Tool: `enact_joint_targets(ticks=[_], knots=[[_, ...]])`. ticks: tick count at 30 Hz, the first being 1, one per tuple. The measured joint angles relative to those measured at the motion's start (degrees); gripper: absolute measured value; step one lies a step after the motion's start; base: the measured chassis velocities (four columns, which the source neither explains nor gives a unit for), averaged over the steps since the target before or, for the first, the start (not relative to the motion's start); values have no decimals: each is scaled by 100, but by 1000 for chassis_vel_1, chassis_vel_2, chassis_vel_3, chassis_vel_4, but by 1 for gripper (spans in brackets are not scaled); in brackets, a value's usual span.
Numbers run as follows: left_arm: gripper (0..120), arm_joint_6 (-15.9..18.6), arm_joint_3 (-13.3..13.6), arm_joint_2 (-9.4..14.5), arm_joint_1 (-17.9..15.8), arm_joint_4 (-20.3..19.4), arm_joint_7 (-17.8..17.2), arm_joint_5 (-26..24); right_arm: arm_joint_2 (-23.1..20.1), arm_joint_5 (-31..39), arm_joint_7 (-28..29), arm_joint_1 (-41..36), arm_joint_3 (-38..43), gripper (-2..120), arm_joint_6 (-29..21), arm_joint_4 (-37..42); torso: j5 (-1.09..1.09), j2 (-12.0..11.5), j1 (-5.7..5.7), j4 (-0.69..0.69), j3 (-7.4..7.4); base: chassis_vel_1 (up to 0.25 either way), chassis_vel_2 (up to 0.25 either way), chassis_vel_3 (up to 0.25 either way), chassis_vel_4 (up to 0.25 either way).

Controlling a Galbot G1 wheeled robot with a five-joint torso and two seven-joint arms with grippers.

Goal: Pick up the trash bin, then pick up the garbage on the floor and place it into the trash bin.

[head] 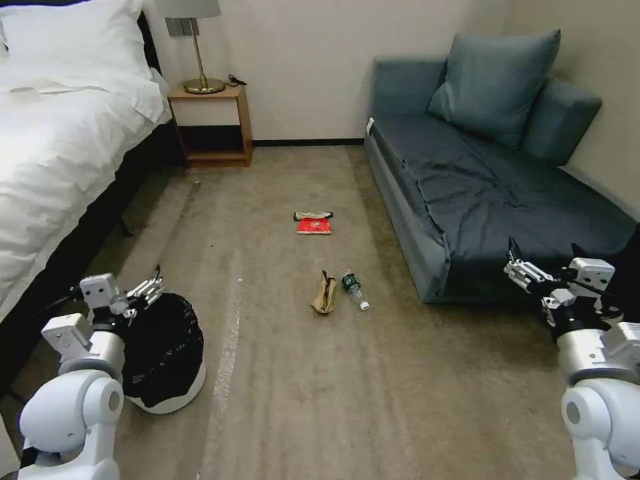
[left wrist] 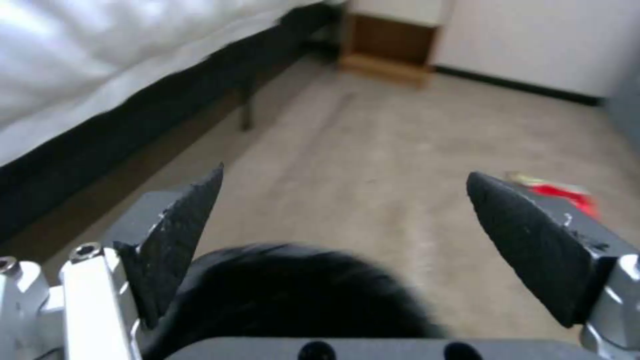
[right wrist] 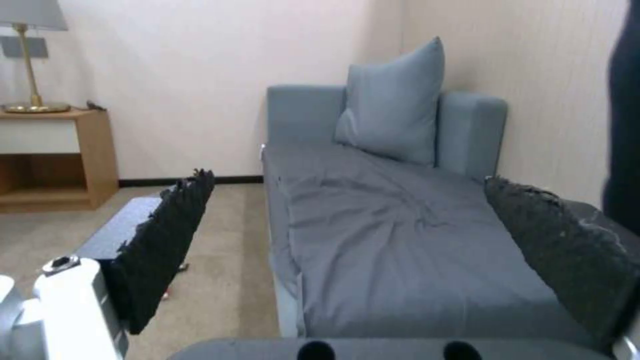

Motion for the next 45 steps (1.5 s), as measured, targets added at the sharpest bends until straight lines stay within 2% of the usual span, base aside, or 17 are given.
enact_joint_targets(ticks=[1,3,4,6,9,11,18,21,27,33,37,40,44,45], knots=[[98,0,0,0,0,0,0,0,0,0,0,0,0,100,0,0,0,0,0,0,0,0,0,0,0],[98,24,-279,63,-35,385,-350,-207,7,-60,-383,-73,-6,100,172,-16,-3,0,0,0,0,0,0,0,0],[98,24,-279,63,-35,385,-350,-207,7,-60,-383,-73,-6,100,172,-16,-3,0,0,0,0,0,0,0,0],[99,9,-449,79,-7,565,-503,-325,33,-182,-962,-157,-52,100,470,-115,-2,0,0,1,0,0,0,0,0],[99,-11,-506,81,5,628,-543,-356,45,-236,-1176,-189,-72,100,587,-155,-2,0,0,1,0,0,0,0,0],[100,-113,-571,78,14,828,-662,-399,112,-515,-1355,-221,-159,100,780,-258,-1,0,0,1,1,0,0,0,0],[100,-221,-568,45,-39,1246,-828,-489,158,-826,-1464,-301,-234,100,1051,-414,-2,0,0,0,1,0,0,0,0],[100,-223,-560,45,-59,1325,-846,-510,173,-832,-1459,-304,-239,100,1061,-414,-2,0,0,0,1,0,0,0,0],[100,-218,-530,68,-184,1835,-897,-612,167,-766,-1408,-346,-240,100,1069,-347,-2,0,0,0,0,0,0,0,0],[98,-158,-468,78,-183,2083,-898,-808,175,-760,-1386,-363,-258,100,1068,-333,-2,0,0,0,1,0,0,0,0],[91,-69,-417,78,-188,2145,-897,-1021,177,-760,-1374,-370,-271,100,1068,-337,-1,0,0,1,0,0,0,0,0],[79,39,-376,103,-264,2262,-922,-1387,187,-760,-1367,-378,-287,100,1081,-337,9,1,0,2,-1,0,0,0,0],[72,53,-347,107,-278,2317,-922,-1475,192,-753,-1353,-385,-289,100,1115,-336,11,1,0,4,-2,0,0,0,0],[66,53,-329,107,-268,2325,-922,-1503,194,-749,-1351,-390,-288,100,1145,-340,11,2,0,3,-2,0,0,0,0]])
